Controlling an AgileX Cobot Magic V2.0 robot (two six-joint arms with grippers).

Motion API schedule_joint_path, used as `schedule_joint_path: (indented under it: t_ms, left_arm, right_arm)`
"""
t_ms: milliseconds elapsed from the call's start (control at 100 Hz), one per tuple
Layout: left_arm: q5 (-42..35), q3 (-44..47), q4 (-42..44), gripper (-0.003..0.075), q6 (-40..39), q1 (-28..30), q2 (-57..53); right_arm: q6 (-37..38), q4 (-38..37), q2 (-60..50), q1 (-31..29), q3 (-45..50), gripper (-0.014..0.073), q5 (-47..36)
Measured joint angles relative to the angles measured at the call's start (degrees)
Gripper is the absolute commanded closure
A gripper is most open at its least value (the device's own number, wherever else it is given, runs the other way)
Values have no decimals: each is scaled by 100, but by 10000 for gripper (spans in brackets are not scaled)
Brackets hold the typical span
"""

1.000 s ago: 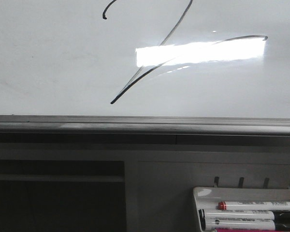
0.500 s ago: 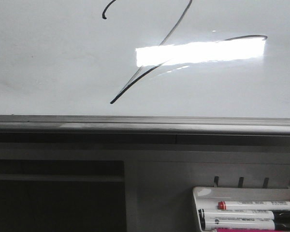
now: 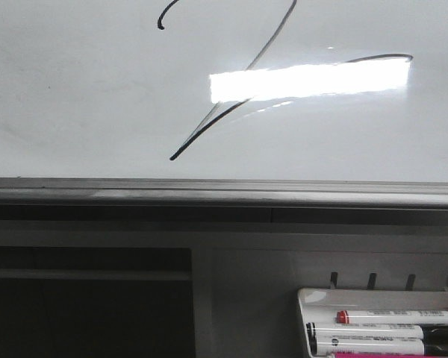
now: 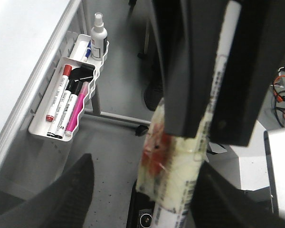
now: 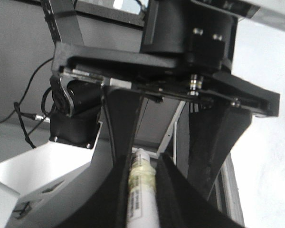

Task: Write number 2 on whiteboard

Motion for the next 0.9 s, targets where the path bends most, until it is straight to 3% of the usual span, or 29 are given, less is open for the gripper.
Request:
schedule_joint_path:
  t_ms: [170, 450, 590, 690, 810, 900]
  left_arm:
    - [0, 0, 0, 418, 0, 0, -1]
    - [45, 0, -37, 738, 0, 0, -1]
    - [65, 0, -37, 741, 59, 0, -1]
    - [70, -28, -15, 741, 73, 0, -1]
    - [-25, -42, -15, 741, 71, 0, -1]
    - [-254, -42, -2, 741, 63, 0, 3]
  right_arm:
    - [0, -145, 0, 9, 0, 664, 0]
    - [0, -207, 0, 9, 0, 664, -150]
    - [34, -181, 0, 9, 0, 653, -163]
    - [100, -144, 0, 9, 0, 502, -201]
    - [252, -67, 0, 9, -10, 130, -485]
    - [565, -158, -31, -2, -9, 4, -911]
